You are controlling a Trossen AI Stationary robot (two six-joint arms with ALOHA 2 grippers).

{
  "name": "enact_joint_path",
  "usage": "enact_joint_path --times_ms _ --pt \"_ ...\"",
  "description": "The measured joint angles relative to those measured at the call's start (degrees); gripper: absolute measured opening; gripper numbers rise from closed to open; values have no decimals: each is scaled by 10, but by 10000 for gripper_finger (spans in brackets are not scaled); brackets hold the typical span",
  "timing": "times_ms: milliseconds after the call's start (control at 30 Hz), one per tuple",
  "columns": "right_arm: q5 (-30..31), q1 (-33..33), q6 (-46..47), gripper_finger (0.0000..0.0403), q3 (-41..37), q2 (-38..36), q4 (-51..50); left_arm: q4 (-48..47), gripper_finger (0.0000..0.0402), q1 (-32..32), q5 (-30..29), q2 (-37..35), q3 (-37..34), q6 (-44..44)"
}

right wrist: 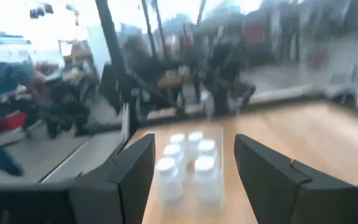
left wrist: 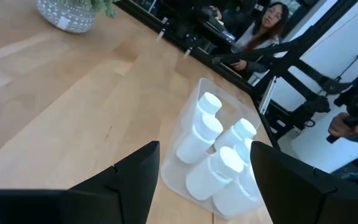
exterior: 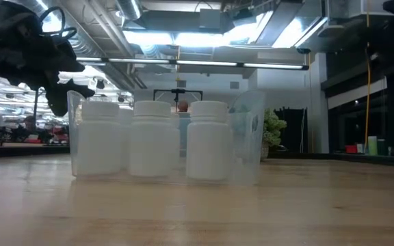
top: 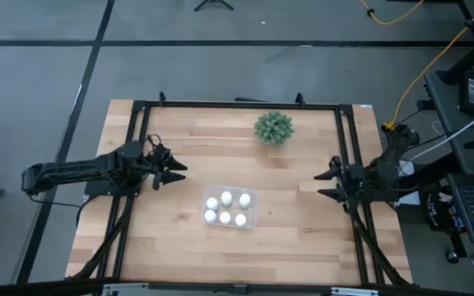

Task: Pick and place pill bottles into a basket
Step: Return to Home Position

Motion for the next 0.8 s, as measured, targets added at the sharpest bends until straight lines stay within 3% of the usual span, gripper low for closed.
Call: enact_joint_path --times_ms 100,267,433,600,700,800 --pt "13 -8 -89 222 -51 1 133 0 244 0 0 0 0 0" --pt "-9 -42 -88 222 -51 0 184 0 244 0 1 0 0 0" --pt "-193 -77 19 222 -51 0 180 0 244 0 1 0 0 0" --pt "-314 -78 -28 222 -51 0 151 0 244 0 1 0 0 0" --pt "-321 -74 -16 222 -51 0 110 0 244 0 1 0 0 0" --pt "-233 -72 96 222 -51 4 72 0 244 0 0 0 0 0"
